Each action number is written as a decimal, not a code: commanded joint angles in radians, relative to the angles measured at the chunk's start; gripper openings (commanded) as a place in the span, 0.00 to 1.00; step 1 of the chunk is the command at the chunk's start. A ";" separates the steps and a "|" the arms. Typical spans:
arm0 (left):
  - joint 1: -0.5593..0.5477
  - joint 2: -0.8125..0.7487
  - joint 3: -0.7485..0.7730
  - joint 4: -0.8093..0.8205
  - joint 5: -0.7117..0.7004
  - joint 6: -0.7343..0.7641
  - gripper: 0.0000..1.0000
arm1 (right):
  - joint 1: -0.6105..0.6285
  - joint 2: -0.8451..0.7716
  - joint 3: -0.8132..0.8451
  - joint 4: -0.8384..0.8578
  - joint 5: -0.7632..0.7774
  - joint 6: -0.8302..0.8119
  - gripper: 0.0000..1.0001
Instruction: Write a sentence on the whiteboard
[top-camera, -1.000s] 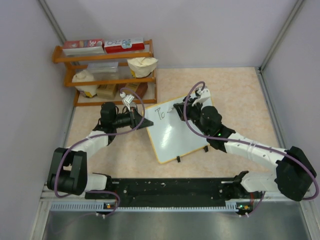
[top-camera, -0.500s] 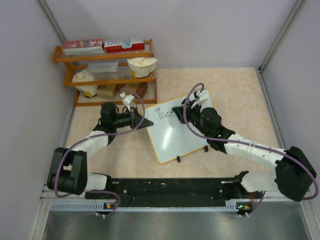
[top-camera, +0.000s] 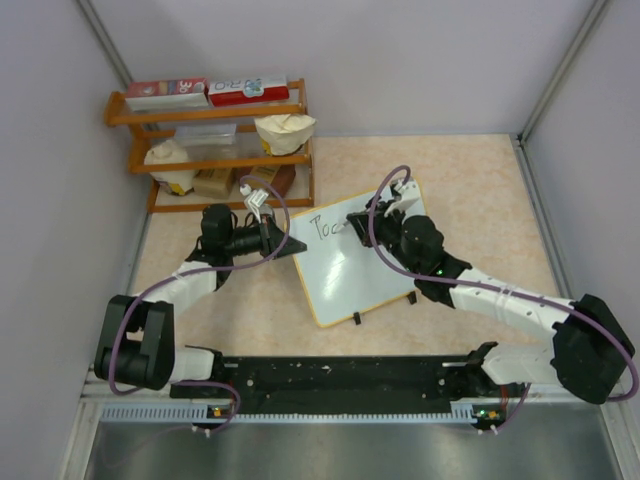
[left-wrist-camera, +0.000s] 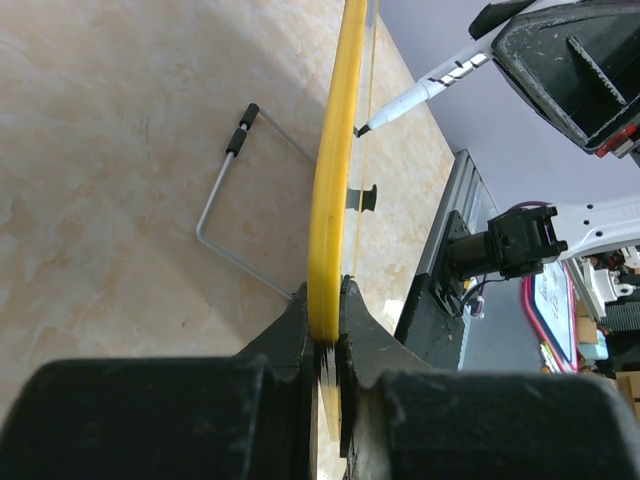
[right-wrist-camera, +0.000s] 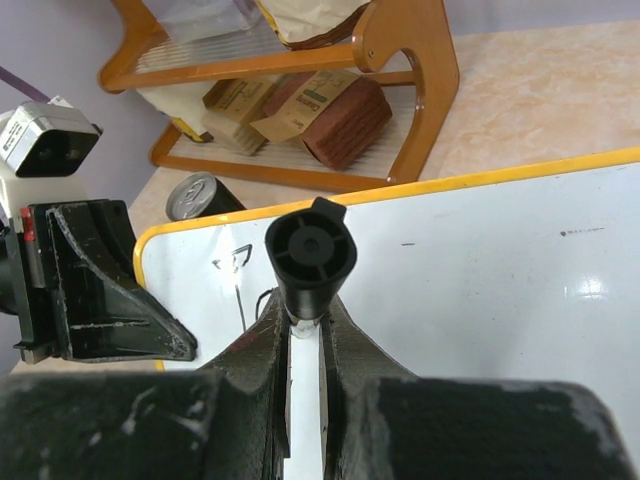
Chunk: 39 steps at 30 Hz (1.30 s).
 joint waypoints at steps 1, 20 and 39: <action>-0.010 0.003 -0.018 -0.020 -0.044 0.140 0.00 | -0.016 -0.011 0.053 -0.054 0.069 -0.040 0.00; -0.010 -0.001 -0.012 -0.041 -0.044 0.153 0.00 | -0.018 -0.039 0.120 -0.008 0.049 -0.061 0.00; -0.010 0.003 -0.017 -0.037 -0.045 0.153 0.00 | -0.019 0.059 0.169 -0.040 0.051 -0.064 0.00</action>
